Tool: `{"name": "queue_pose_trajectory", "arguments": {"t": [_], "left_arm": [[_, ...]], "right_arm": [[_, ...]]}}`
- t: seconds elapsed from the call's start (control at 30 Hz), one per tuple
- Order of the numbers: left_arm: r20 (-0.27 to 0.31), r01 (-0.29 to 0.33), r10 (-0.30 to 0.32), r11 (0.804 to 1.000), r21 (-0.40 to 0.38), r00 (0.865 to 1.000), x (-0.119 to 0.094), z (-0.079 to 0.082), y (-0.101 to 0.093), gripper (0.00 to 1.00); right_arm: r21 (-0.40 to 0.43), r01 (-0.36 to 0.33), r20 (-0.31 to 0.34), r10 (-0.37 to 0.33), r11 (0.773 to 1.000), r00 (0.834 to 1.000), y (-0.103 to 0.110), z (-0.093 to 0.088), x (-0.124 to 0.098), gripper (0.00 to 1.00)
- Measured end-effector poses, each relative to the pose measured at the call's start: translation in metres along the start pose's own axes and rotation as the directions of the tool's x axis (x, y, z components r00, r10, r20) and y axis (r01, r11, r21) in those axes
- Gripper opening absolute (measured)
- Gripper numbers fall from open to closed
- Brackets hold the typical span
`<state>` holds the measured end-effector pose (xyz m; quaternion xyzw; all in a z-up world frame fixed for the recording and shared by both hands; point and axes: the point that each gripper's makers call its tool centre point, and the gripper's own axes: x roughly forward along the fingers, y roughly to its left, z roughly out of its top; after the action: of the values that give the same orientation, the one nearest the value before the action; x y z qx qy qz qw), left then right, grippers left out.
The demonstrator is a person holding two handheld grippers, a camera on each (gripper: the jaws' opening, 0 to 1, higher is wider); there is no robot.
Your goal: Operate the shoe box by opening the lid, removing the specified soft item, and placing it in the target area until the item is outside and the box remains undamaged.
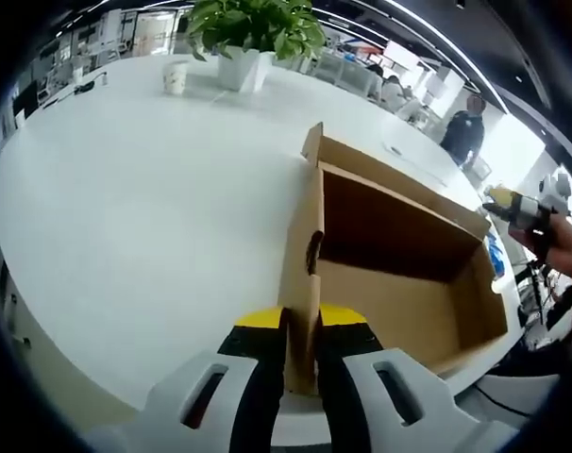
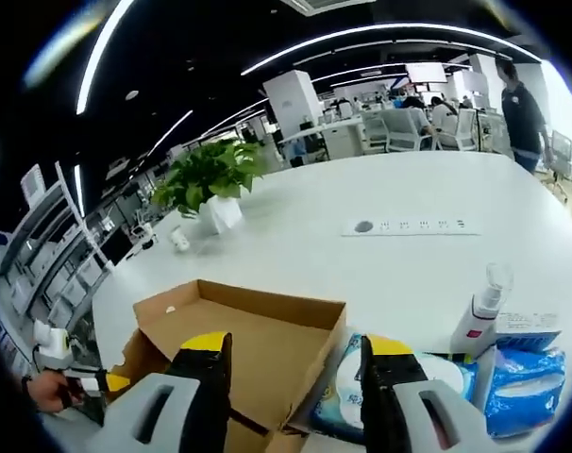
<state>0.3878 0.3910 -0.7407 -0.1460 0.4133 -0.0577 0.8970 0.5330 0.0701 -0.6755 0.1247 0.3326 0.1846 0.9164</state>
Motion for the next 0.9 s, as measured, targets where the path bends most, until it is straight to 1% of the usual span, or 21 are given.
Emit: {"name": "queue_pose_trajectory", "arguments": {"t": [0.1, 0.17, 0.27, 0.3, 0.37, 0.47, 0.53, 0.6, 0.63, 0.67, 0.7, 0.77, 0.8, 0.87, 0.9], "left_arm": [[0.000, -0.005, 0.005, 1.000, 0.004, 1.000, 0.000, 0.000, -0.001, 0.10], [0.003, -0.003, 0.003, 1.000, 0.000, 1.000, 0.000, 0.000, -0.001, 0.10], [0.003, -0.004, 0.004, 1.000, 0.003, 1.000, 0.000, 0.000, -0.001, 0.10], [0.003, -0.005, 0.005, 1.000, 0.004, 1.000, 0.000, 0.000, -0.001, 0.10], [0.003, -0.003, 0.003, 1.000, 0.004, 1.000, 0.000, 0.000, -0.001, 0.10], [0.004, 0.003, -0.003, 1.000, -0.007, 1.000, 0.000, 0.000, 0.000, 0.10], [0.006, 0.005, -0.005, 1.000, -0.006, 1.000, 0.001, 0.001, 0.000, 0.10], [0.005, 0.003, -0.003, 1.000, -0.001, 1.000, 0.000, 0.000, -0.001, 0.10], [0.005, 0.002, -0.002, 1.000, -0.001, 1.000, 0.000, 0.000, 0.000, 0.10], [0.005, 0.003, -0.003, 1.000, -0.002, 1.000, 0.000, 0.000, 0.000, 0.10], [0.006, 0.003, -0.003, 1.000, -0.005, 1.000, 0.000, 0.000, 0.000, 0.10], [0.006, 0.003, -0.003, 1.000, -0.005, 1.000, 0.000, 0.000, -0.001, 0.10], [0.006, 0.002, -0.002, 1.000, -0.003, 1.000, 0.000, 0.000, -0.001, 0.10], [0.006, 0.003, -0.003, 1.000, -0.006, 1.000, 0.000, 0.000, 0.000, 0.10], [0.006, 0.003, -0.003, 1.000, -0.006, 1.000, 0.000, 0.000, 0.000, 0.10]], "right_arm": [[0.016, 0.008, -0.022, -0.008, 1.000, 1.000, -0.006, 0.003, 0.011, 0.50], [0.005, 0.010, -0.035, -0.010, 1.000, 0.999, -0.008, 0.005, 0.020, 0.50], [-0.014, 0.022, -0.096, -0.024, 1.000, 0.995, -0.013, 0.001, 0.032, 0.48], [-0.033, 0.023, -0.117, -0.026, 0.999, 0.993, -0.015, 0.000, 0.038, 0.47], [-0.050, 0.022, -0.144, -0.029, 0.998, 0.989, -0.018, -0.002, 0.044, 0.46], [-0.057, 0.033, -0.172, -0.042, 0.998, 0.984, -0.016, -0.005, 0.050, 0.43], [-0.059, 0.038, -0.207, -0.049, 0.998, 0.977, -0.017, -0.010, 0.054, 0.37], [-0.050, 0.055, -0.229, -0.065, 0.997, 0.971, -0.018, -0.014, 0.057, 0.35], [-0.029, 0.064, -0.234, -0.069, 0.998, 0.970, -0.019, -0.014, 0.058, 0.35], [0.010, 0.078, -0.230, -0.073, 0.997, 0.970, -0.017, -0.014, 0.061, 0.34], [0.014, 0.077, -0.232, -0.072, 0.997, 0.970, -0.017, -0.015, 0.063, 0.33], [0.009, 0.096, -0.257, -0.090, 0.995, 0.962, -0.018, -0.019, 0.067, 0.31], [0.003, 0.102, -0.282, -0.097, 0.995, 0.954, -0.019, -0.024, 0.070, 0.30], [-0.019, 0.103, -0.317, -0.103, 0.995, 0.943, -0.019, -0.030, 0.073, 0.29], [-0.024, 0.105, -0.326, -0.107, 0.994, 0.939, -0.019, -0.032, 0.074, 0.29]]}}
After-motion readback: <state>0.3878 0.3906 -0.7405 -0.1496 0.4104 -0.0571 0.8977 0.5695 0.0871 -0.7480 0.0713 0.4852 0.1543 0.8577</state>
